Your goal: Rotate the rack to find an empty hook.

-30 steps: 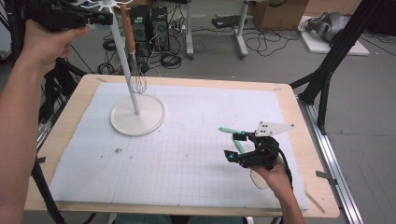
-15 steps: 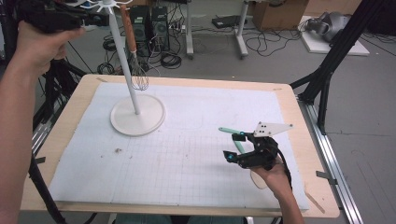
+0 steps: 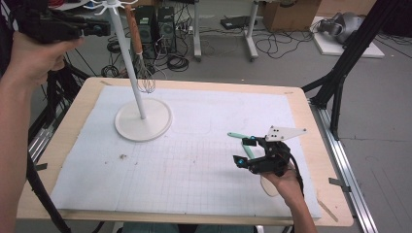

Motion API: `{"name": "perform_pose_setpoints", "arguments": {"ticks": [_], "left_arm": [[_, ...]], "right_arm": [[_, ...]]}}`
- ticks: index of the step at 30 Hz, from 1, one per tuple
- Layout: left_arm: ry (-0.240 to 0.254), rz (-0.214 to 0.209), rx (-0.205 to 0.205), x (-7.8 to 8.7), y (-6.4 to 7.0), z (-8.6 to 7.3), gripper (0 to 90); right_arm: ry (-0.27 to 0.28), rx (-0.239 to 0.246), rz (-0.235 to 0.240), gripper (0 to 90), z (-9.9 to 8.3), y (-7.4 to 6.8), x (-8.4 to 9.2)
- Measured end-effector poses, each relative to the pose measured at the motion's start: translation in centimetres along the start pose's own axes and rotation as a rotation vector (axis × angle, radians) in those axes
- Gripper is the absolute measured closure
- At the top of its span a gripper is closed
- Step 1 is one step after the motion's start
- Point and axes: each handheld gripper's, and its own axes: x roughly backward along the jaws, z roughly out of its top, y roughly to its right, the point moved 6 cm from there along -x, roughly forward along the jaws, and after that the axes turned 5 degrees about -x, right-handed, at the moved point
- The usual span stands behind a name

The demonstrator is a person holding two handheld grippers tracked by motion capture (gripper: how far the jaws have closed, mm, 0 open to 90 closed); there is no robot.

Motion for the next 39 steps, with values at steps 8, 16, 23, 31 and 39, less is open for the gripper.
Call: {"name": "perform_pose_setpoints", "arguments": {"ticks": [8, 16, 23, 31, 39], "left_arm": [[-0.002, -0.009, -0.008, 0.2, 1.0, -1.0, 71.8], [0.004, -0.019, -0.014, 0.5, 1.9, -1.4, 67.6], [0.005, -0.033, -0.026, 0.4, 2.9, -1.4, 63.9], [0.003, -0.04, -0.028, 0.4, 3.6, -2.0, 57.3], [0.0, -0.051, -0.035, 0.3, 4.4, -2.9, 51.6]], "right_arm": [[0.002, -0.003, -0.009, 20.7, 0.0, 0.2, 0.0], [0.005, -0.002, -0.019, 20.6, -0.1, 0.2, 0.1], [0.009, 0.0, -0.025, 20.7, 0.0, 0.4, 0.2], [0.02, -0.007, -0.033, 20.7, 0.1, 0.6, 0.5], [0.017, -0.012, -0.04, 20.7, -0.1, 0.7, 0.7]]}}
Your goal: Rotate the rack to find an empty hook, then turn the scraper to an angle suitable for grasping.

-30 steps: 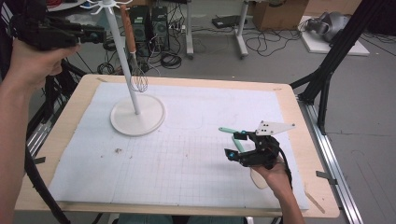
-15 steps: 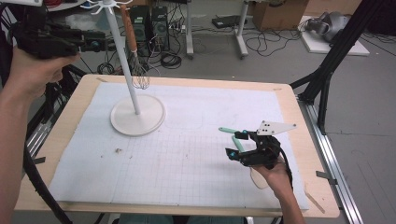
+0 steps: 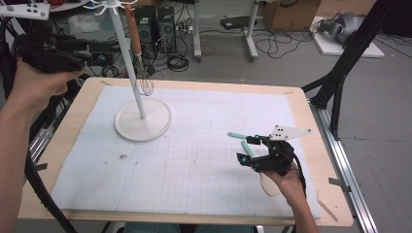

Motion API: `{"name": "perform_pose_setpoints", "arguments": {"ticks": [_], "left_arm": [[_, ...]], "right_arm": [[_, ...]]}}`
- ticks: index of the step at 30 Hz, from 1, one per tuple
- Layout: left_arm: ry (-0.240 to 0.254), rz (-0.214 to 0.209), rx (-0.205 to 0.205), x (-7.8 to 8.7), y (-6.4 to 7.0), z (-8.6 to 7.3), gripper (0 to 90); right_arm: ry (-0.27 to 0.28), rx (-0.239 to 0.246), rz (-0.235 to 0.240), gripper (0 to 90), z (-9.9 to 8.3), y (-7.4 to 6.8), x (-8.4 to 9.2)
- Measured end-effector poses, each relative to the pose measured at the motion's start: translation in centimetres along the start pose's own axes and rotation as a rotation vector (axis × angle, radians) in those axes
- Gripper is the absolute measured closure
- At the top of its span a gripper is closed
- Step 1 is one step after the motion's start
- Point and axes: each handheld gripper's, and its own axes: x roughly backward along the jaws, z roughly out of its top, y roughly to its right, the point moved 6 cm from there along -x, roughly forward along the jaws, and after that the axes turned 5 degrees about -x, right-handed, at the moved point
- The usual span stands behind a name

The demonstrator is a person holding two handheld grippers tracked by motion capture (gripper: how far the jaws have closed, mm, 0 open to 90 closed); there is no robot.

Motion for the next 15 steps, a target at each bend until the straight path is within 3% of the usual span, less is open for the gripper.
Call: {"name": "perform_pose_setpoints", "arguments": {"ticks": [15], "left_arm": [[-0.026, -0.001, 0.003, -1.1, 1.3, -2.4, 39.1]], "right_arm": [[0.004, 0.005, -0.016, 20.7, -0.1, -0.1, 0.3]]}}
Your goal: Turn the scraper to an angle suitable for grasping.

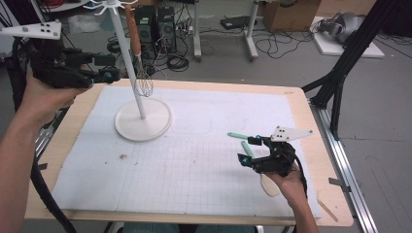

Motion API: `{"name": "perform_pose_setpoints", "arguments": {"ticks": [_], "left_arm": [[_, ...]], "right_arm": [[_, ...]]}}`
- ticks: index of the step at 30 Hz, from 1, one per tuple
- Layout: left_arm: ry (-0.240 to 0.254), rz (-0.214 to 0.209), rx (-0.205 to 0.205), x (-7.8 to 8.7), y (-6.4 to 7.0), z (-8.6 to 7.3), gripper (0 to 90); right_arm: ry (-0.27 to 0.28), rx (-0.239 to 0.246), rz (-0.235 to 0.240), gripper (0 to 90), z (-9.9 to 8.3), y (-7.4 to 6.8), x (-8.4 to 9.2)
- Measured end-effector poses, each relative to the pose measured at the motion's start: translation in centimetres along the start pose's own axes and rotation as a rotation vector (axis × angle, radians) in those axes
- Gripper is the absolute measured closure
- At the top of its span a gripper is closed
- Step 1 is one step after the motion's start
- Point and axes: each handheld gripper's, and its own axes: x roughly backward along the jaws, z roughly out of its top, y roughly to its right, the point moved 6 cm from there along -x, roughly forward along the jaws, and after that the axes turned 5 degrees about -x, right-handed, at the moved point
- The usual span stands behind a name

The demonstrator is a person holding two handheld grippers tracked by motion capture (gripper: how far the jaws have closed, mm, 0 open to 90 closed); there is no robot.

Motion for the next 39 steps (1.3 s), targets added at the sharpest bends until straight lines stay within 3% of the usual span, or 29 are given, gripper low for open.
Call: {"name": "perform_pose_setpoints", "arguments": {"ticks": [17, 39], "left_arm": [[-0.019, 0.0, 0.013, -1.2, 1.2, -3.4, 34.0], [-0.027, 0.015, 0.01, -1.7, 2.5, -5.9, 30.8]], "right_arm": [[0.001, -0.002, -0.015, 20.7, -0.2, 0.2, 0.4], [-0.003, -0.008, -0.026, 20.8, -0.4, 0.4, 0.5]]}}
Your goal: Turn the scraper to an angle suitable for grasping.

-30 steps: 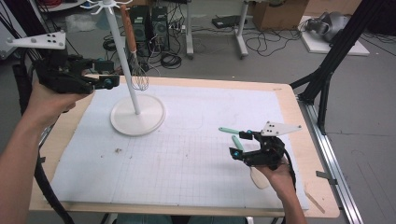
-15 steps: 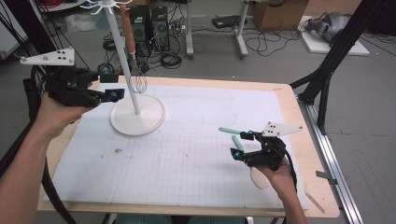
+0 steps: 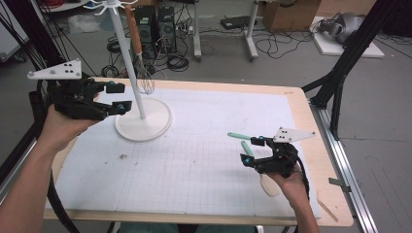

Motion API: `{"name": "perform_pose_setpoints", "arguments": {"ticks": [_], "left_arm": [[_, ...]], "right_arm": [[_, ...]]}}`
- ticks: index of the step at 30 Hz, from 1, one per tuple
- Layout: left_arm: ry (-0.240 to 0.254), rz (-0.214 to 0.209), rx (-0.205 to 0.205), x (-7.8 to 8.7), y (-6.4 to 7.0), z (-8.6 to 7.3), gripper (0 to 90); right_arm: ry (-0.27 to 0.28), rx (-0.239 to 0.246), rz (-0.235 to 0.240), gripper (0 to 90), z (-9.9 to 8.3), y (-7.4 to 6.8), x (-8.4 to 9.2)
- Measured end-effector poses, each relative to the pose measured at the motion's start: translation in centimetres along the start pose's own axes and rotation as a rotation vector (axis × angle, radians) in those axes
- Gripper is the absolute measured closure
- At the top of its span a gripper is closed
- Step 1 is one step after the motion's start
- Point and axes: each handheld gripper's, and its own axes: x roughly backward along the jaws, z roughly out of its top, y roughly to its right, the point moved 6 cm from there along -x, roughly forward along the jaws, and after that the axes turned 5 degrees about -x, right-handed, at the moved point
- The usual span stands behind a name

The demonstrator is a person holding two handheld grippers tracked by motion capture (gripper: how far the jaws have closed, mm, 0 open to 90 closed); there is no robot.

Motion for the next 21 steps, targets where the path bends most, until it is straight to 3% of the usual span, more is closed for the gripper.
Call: {"name": "perform_pose_setpoints", "arguments": {"ticks": [13, 21], "left_arm": [[-0.002, 0.015, -0.003, -0.2, 1.2, -2.2, 29.9], [-0.009, 0.025, -0.009, -0.5, 2.0, -3.9, 29.3]], "right_arm": [[0.0, 0.004, -0.026, 22.1, -0.1, -0.1, 0.3], [-0.005, -0.017, -0.069, 24.0, -0.5, 0.4, 0.7]]}}
